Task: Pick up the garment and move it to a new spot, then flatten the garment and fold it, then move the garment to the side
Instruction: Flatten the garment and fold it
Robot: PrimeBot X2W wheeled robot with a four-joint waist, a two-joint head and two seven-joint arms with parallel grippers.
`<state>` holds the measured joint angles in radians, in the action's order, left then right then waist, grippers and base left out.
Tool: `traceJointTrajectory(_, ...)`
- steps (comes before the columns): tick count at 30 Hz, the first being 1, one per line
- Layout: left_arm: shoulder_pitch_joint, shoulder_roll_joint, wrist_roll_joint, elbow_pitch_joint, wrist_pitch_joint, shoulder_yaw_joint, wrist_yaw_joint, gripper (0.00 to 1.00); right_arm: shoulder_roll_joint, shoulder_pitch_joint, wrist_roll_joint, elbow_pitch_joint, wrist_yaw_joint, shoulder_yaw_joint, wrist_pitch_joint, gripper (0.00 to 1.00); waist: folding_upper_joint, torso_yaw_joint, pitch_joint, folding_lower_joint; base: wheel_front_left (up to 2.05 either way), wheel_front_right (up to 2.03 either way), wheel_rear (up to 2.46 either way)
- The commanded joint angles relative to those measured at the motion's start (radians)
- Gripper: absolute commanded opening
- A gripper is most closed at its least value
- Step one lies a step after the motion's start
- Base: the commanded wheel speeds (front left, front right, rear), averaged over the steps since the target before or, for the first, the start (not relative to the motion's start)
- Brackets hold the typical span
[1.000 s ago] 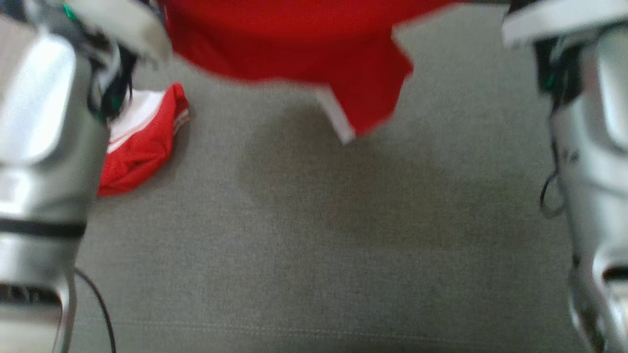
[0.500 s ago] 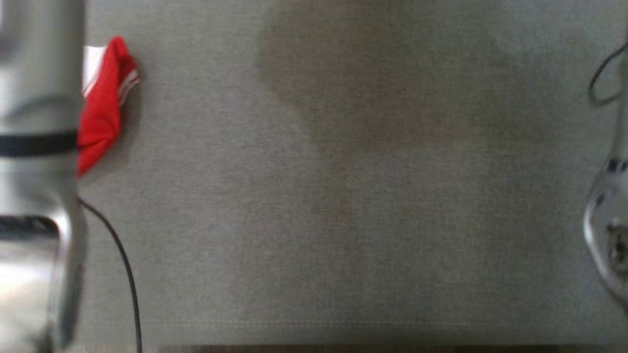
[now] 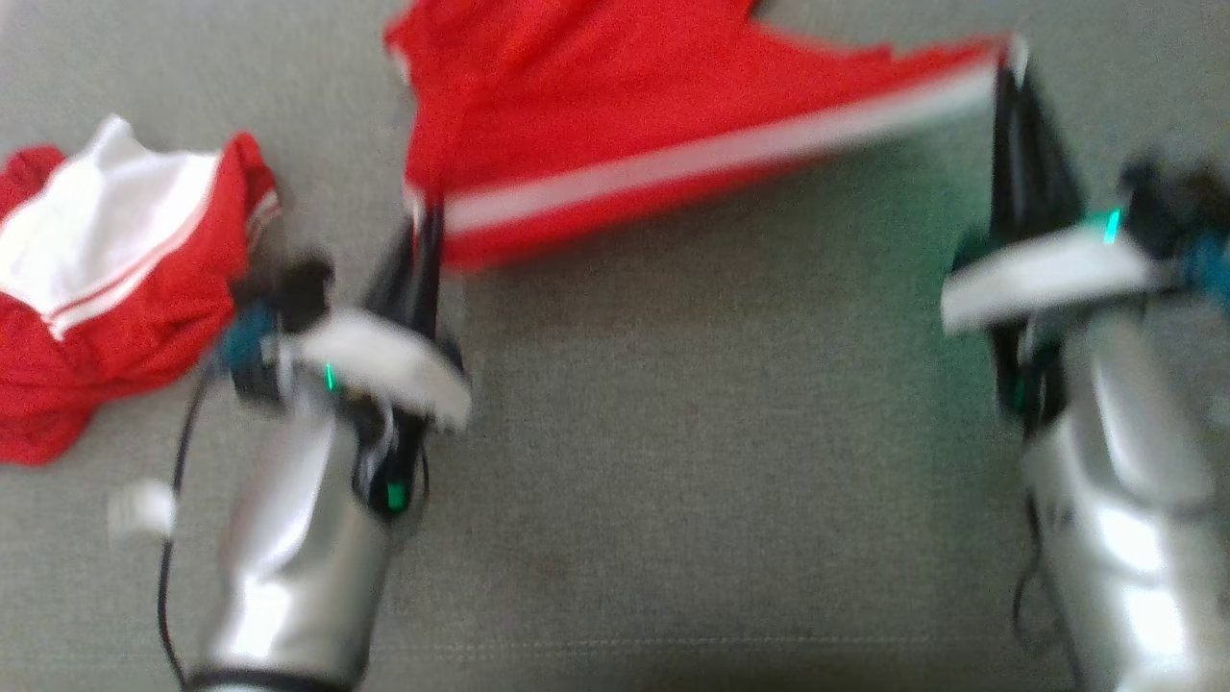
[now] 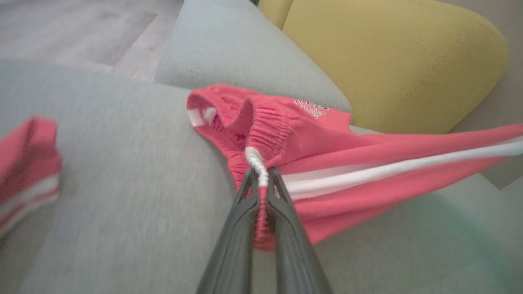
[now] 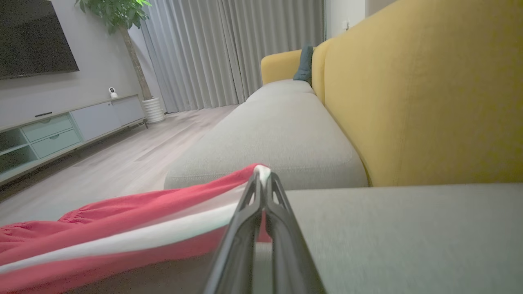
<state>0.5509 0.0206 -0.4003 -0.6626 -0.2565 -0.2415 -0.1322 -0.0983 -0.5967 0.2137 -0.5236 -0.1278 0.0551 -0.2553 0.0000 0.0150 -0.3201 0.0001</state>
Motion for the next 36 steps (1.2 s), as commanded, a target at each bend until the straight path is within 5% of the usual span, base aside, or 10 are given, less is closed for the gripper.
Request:
traceJointTrajectory(1,-0.025,0.031,-0.041,0.035,-0.005,0.045,0.004,0.0,0.001,0.047,0.039,0.047,-0.003,0.004,-0.006,0.0,0.0,0.0,0.076,-0.0001,0.0,0.0,0.0)
traceJointTrajectory(6,-0.195,0.03,-0.094,0.077,-0.005,0.009,0.002,0.0,0.014,0.275,0.132,0.098,-0.003,0.003,-0.006,0.0,0.0,0.001,0.177,-0.0001,0.0,0.0,0.0)
traceJointTrajectory(10,-0.309,0.03,-0.139,0.123,-0.005,0.04,0.002,0.27,0.032,0.415,0.17,0.123,-0.003,-0.017,-0.006,0.0,0.0,-0.009,0.245,-0.0001,0.0,0.0,0.0)
traceJointTrajectory(13,-0.385,0.03,-0.154,0.151,-0.005,0.044,0.002,0.08,0.041,0.494,0.203,0.134,-0.003,-0.01,-0.006,0.0,0.0,-0.016,0.286,-0.0001,0.0,0.0,0.0)
traceJointTrajectory(24,-0.497,0.03,-0.169,0.194,-0.005,0.02,0.002,0.0,0.046,0.533,0.227,0.149,-0.003,-0.019,-0.005,0.0,0.0,0.007,0.317,-0.0001,0.0,0.0,0.0)
traceJointTrajectory(27,-0.495,0.03,-0.155,0.204,-0.005,0.021,0.01,1.0,0.046,0.528,0.202,0.141,-0.003,-0.02,-0.005,0.0,0.0,0.019,0.319,-0.0001,0.0,0.0,0.0)
traceJointTrajectory(28,-0.494,0.03,-0.152,0.203,-0.005,0.018,0.012,1.0,0.046,0.526,0.189,0.136,-0.003,-0.023,-0.005,0.0,0.0,0.022,0.319,-0.0001,0.0,0.0,0.0)
traceJointTrajectory(29,-0.493,0.03,-0.148,0.201,-0.005,0.013,0.013,1.0,0.046,0.526,0.175,0.127,-0.003,-0.031,-0.005,0.3,0.0,0.024,0.32,-0.0001,0.0,0.0,0.0)
traceJointTrajectory(30,-0.492,0.03,-0.146,0.2,-0.005,0.01,0.015,1.0,0.046,0.527,0.158,0.114,-0.003,-0.041,-0.004,0.95,0.0,0.026,0.321,-0.0001,0.0,0.0,0.0)
traceJointTrajectory(36,-0.484,0.03,-0.11,0.209,-0.005,-0.006,0.03,1.0,0.045,0.528,-0.03,0.108,-0.003,-0.107,-0.006,1.0,0.0,0.019,0.322,-0.0001,0.0,0.0,0.0)
